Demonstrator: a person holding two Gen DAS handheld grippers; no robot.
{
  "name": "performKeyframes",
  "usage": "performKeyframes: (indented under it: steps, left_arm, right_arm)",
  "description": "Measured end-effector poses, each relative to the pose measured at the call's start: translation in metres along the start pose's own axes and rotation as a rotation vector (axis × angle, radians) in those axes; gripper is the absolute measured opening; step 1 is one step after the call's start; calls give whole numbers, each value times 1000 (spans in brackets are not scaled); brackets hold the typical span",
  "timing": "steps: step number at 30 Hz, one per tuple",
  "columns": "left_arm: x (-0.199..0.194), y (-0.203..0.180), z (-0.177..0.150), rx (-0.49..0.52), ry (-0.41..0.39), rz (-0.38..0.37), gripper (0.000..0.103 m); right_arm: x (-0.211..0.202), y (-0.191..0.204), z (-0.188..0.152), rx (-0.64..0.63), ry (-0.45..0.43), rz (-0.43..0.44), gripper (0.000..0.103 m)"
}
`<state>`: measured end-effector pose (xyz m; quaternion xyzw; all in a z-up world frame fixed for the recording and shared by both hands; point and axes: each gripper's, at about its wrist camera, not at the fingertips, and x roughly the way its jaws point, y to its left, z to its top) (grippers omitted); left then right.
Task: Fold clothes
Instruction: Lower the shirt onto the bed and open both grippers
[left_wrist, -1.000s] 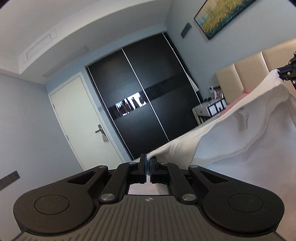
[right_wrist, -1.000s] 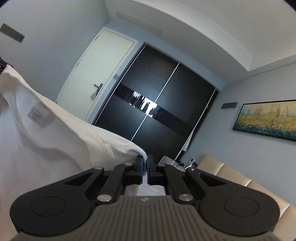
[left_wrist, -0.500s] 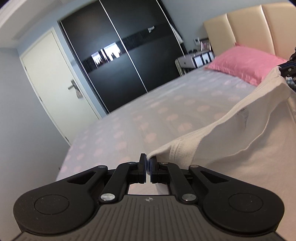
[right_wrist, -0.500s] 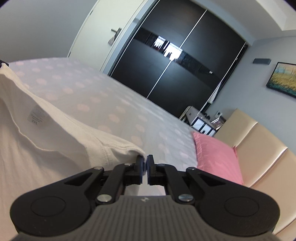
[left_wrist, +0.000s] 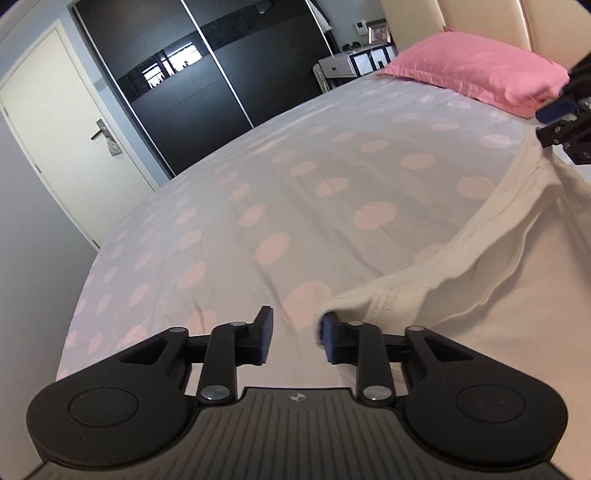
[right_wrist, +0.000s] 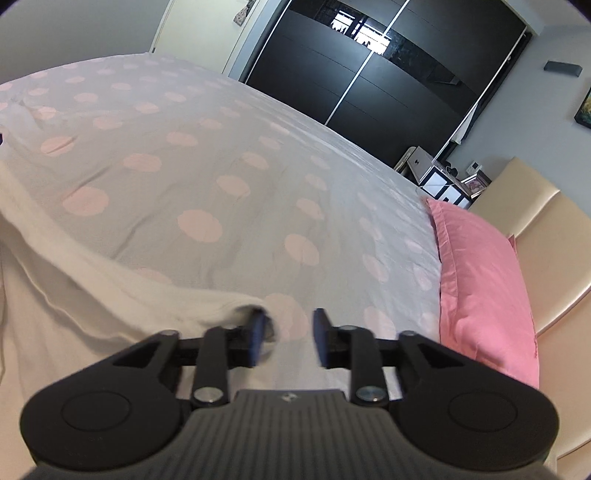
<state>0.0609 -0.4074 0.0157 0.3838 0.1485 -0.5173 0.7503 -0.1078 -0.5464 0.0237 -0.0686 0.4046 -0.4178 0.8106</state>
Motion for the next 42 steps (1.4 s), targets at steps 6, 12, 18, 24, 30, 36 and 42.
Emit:
performKeyframes:
  steps: [6, 12, 18, 24, 30, 36, 42]
  left_arm:
    - [-13, -3, -2, 18, 9, 0, 28]
    - [-38, 3, 5, -13, -1, -16, 42]
    - [-57, 9, 10, -40, 21, -31, 49]
    - [-69, 10, 11, -45, 49, -28, 51]
    - [-71, 7, 11, -38, 70, -23, 53]
    - [-67, 3, 13, -28, 74, -30, 53]
    - [-60, 6, 13, -65, 75, -5, 53]
  right_arm:
    - [-22, -6, -5, 6, 6, 5, 34]
    - [-57, -19, -4, 31, -14, 30, 48]
    - [-87, -38, -6, 59, -14, 78, 58]
    - [-99, -46, -13, 60, 10, 106, 64]
    - [-98, -46, -16, 71, 22, 115, 69]
    - [-89, -51, -15, 105, 45, 129, 69]
    - [-88, -50, -22, 110, 61, 133, 69]
